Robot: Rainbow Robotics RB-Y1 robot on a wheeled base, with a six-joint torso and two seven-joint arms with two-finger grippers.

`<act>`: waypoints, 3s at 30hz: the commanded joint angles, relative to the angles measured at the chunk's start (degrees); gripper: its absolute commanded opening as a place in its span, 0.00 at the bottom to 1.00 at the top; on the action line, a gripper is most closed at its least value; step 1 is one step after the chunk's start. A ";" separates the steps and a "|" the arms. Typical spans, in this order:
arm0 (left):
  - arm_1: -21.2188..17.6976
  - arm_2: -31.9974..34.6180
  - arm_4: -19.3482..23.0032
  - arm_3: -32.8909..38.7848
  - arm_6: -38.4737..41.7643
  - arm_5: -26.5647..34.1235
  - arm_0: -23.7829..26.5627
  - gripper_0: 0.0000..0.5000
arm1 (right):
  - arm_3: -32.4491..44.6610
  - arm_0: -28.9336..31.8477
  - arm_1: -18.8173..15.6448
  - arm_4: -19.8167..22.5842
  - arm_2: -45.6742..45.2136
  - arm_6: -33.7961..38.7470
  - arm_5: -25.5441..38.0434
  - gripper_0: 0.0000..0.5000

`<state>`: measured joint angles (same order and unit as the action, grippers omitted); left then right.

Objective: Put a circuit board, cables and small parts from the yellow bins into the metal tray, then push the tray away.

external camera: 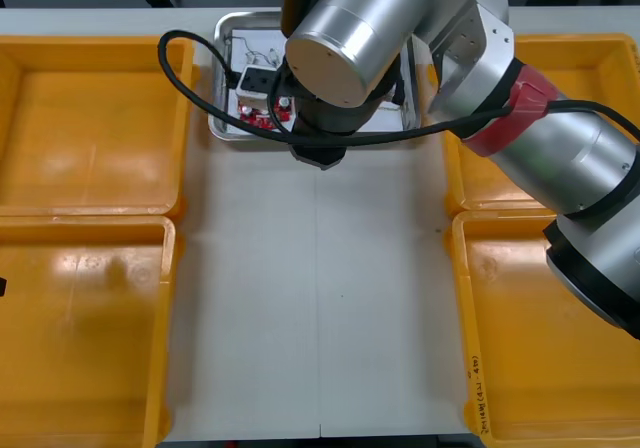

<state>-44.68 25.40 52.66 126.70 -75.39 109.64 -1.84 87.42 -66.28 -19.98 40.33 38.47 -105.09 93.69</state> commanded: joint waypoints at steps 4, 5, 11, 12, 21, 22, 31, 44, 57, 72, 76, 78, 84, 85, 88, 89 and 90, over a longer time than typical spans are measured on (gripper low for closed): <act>-2.25 0.96 0.43 1.53 1.12 0.36 -1.24 1.00 | 11.19 5.46 -4.89 1.15 -4.37 10.87 4.39 1.00; -2.25 0.96 0.43 1.53 1.12 0.36 -1.24 1.00 | 13.04 6.25 -5.86 1.51 -4.46 12.72 5.10 1.00; -2.25 0.96 0.43 1.53 1.12 0.36 -1.24 1.00 | 21.39 11.79 -10.07 2.74 -5.95 19.93 7.82 1.00; -2.25 0.96 0.43 1.53 1.12 0.36 -1.24 1.00 | 23.06 13.10 -10.87 2.82 -6.66 21.33 8.35 1.00; -2.25 0.96 0.43 1.53 1.12 0.36 -1.24 1.00 | 33.69 21.89 -15.70 2.56 -11.23 30.03 12.83 1.00; -2.25 0.96 0.43 1.53 1.12 0.36 -1.24 1.00 | 34.92 23.04 -16.31 2.65 -11.93 31.26 13.27 1.00; -2.25 0.96 0.43 1.53 1.12 0.36 -1.24 1.00 | 40.37 30.68 -20.09 4.41 -18.17 39.53 15.47 1.00; -2.25 0.96 0.43 1.53 1.12 0.36 -1.24 1.00 | 44.24 41.23 -24.22 5.55 -27.14 45.06 16.31 1.00; -2.25 0.96 0.43 1.53 1.12 0.36 -1.24 1.00 | 44.24 49.75 -24.14 4.49 -34.34 45.33 15.99 1.00; -2.25 0.96 0.43 1.53 1.12 0.36 -1.24 1.00 | 44.24 53.97 -21.41 0.89 -37.15 46.47 15.29 1.00; -2.25 0.96 0.43 1.53 1.12 0.36 -1.24 1.00 | 44.24 54.59 -19.83 0.63 -38.56 45.94 15.29 1.00; -2.25 0.96 0.43 1.53 1.12 0.36 -1.24 1.00 | 44.24 54.68 -19.65 0.63 -38.65 45.94 15.38 1.00; -2.25 0.96 0.43 1.53 1.12 0.36 -1.24 1.00 | 44.24 54.59 -19.65 1.15 -38.65 45.94 15.29 1.00; -2.25 0.96 0.43 1.53 1.12 0.36 -1.24 1.00 | 44.24 54.59 -19.65 1.15 -38.65 45.94 15.20 1.00; -2.25 0.96 0.43 1.53 1.12 0.36 -1.24 1.00 | 44.24 54.59 -19.65 1.42 -38.65 45.85 15.20 1.00; -2.25 0.96 0.43 1.53 1.12 0.36 -1.24 1.00 | 44.24 54.68 -19.65 1.42 -38.65 45.85 15.20 1.00; -2.25 0.96 0.43 1.53 1.12 0.36 -1.24 1.00 | 44.24 54.59 -19.65 1.51 -38.65 45.77 15.20 1.00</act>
<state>-44.68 25.40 52.66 126.73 -75.39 109.65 -1.85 129.93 -12.27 -40.05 41.62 1.51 -60.72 109.40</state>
